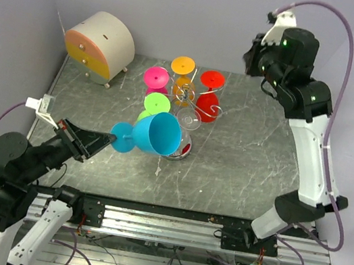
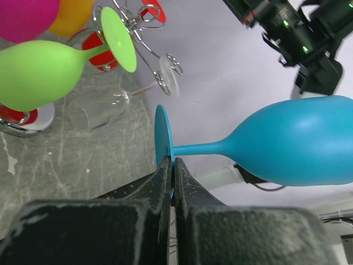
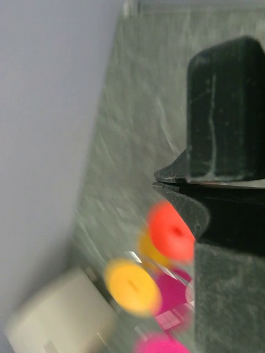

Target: Take the wine glass off the wine glass rack

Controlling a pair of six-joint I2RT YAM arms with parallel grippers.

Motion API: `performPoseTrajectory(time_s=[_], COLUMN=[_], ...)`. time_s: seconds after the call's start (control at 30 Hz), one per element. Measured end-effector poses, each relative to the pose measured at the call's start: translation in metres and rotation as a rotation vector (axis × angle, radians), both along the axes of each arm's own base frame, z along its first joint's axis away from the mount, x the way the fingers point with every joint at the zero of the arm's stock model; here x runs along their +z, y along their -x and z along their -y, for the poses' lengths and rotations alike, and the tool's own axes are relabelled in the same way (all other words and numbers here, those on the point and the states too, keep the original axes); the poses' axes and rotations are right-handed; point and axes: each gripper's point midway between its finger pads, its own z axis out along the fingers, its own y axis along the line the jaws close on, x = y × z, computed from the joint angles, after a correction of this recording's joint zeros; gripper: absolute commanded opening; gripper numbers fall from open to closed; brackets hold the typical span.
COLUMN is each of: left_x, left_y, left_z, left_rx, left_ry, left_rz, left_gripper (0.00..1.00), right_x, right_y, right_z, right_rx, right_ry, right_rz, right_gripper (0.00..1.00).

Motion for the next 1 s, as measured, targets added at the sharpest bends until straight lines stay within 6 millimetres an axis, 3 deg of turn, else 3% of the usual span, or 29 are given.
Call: performPoseTrajectory(time_s=[0.07, 0.17, 0.23, 0.3, 0.37, 0.47, 0.57, 0.83, 1.0], left_x=[-0.004, -0.009, -0.01, -0.009, -0.007, -0.001, 0.005, 0.02, 0.017], left_y=[-0.009, -0.025, -0.033, -0.041, -0.046, -0.053, -0.06, -0.071, -0.079], left_z=[0.002, 0.004, 0.006, 0.006, 0.007, 0.008, 0.009, 0.01, 0.012], left_rx=[0.001, -0.001, -0.002, -0.004, -0.006, -0.009, -0.011, -0.012, -0.016], left_ry=[-0.031, -0.086, -0.118, -0.153, -0.182, -0.215, -0.237, -0.27, -0.285], left_rz=[-0.011, -0.026, -0.027, -0.021, -0.014, 0.001, 0.015, 0.046, 0.032], left_gripper=[0.07, 0.07, 0.07, 0.07, 0.07, 0.07, 0.07, 0.07, 0.07], right_x=[-0.019, -0.019, -0.006, 0.008, 0.019, 0.027, 0.023, -0.008, -0.007], right_y=[0.026, 0.089, 0.126, 0.16, 0.19, 0.217, 0.22, 0.194, 0.197], right_z=[-0.022, -0.053, -0.058, -0.058, -0.058, -0.06, -0.068, -0.094, -0.101], right_rx=[0.15, 0.403, 0.513, 0.611, 0.695, 0.787, 0.842, 0.875, 0.904], right_ry=[-0.063, -0.178, -0.241, -0.295, -0.332, -0.365, -0.382, -0.399, -0.401], right_rz=[-0.098, -0.184, -0.19, -0.179, -0.164, -0.158, -0.19, -0.333, -0.339], right_gripper=[0.0, 0.22, 0.37, 0.43, 0.45, 0.45, 0.45, 0.41, 0.4])
